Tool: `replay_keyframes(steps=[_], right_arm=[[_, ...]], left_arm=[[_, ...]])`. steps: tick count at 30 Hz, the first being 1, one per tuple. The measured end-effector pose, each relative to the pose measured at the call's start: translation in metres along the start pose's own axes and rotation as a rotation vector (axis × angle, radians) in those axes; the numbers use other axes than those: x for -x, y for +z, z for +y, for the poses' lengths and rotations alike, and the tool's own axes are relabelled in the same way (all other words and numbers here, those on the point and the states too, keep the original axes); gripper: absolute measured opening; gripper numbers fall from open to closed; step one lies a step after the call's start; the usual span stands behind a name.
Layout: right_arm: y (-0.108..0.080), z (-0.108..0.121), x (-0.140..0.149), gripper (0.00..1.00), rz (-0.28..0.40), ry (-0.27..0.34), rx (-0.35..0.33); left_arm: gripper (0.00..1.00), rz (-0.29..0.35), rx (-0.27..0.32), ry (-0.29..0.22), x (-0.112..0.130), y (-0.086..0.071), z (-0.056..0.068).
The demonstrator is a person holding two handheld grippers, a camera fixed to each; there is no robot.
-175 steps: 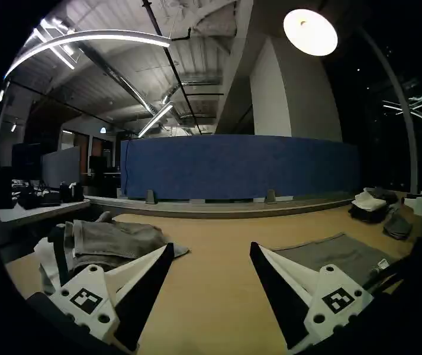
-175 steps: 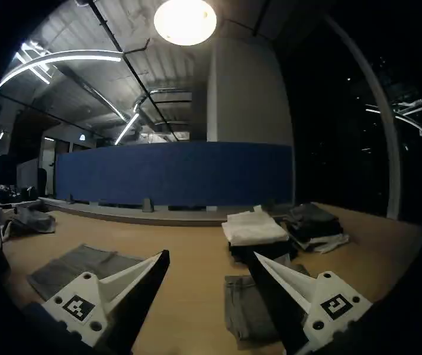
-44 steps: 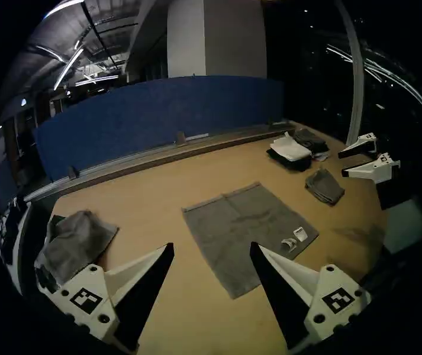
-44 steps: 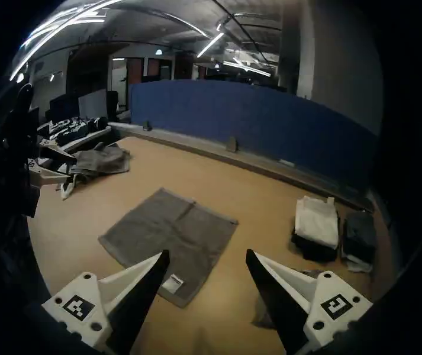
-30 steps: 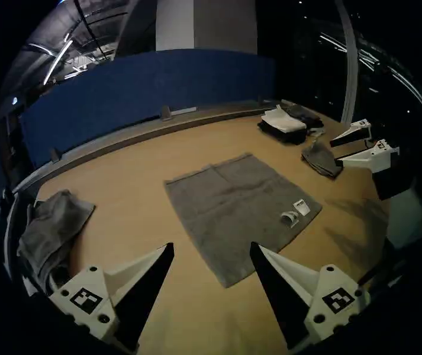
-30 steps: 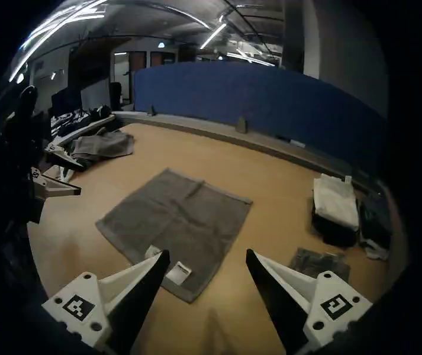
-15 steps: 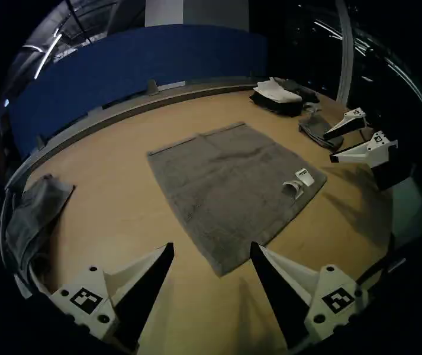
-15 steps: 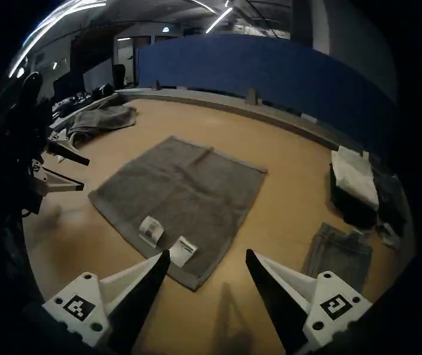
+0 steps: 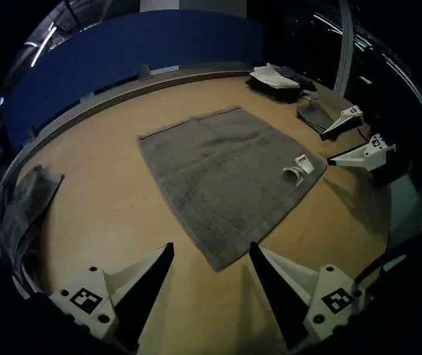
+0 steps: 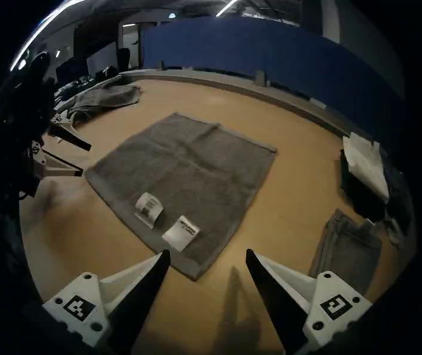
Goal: Fold towel
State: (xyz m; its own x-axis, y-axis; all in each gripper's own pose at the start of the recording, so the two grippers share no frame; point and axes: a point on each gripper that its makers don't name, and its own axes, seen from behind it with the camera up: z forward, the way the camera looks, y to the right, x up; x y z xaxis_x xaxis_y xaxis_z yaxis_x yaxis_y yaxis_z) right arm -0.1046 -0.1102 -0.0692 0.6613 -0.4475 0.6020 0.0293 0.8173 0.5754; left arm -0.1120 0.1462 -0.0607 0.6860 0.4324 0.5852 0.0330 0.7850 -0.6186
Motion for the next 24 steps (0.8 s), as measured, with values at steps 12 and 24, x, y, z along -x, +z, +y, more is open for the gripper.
replay_keyframes(steps=[12,24], right_arm=[[0.003,-0.007,0.016,0.92,-0.049,-0.017,-0.019],[0.007,-0.011,0.03,0.61,-0.095,-0.016,-0.042]], left_arm=[[0.9,-0.066,0.031,0.02,0.014,0.007,0.009],[0.6,-0.111,0.017,0.06,0.023,0.012,0.01]])
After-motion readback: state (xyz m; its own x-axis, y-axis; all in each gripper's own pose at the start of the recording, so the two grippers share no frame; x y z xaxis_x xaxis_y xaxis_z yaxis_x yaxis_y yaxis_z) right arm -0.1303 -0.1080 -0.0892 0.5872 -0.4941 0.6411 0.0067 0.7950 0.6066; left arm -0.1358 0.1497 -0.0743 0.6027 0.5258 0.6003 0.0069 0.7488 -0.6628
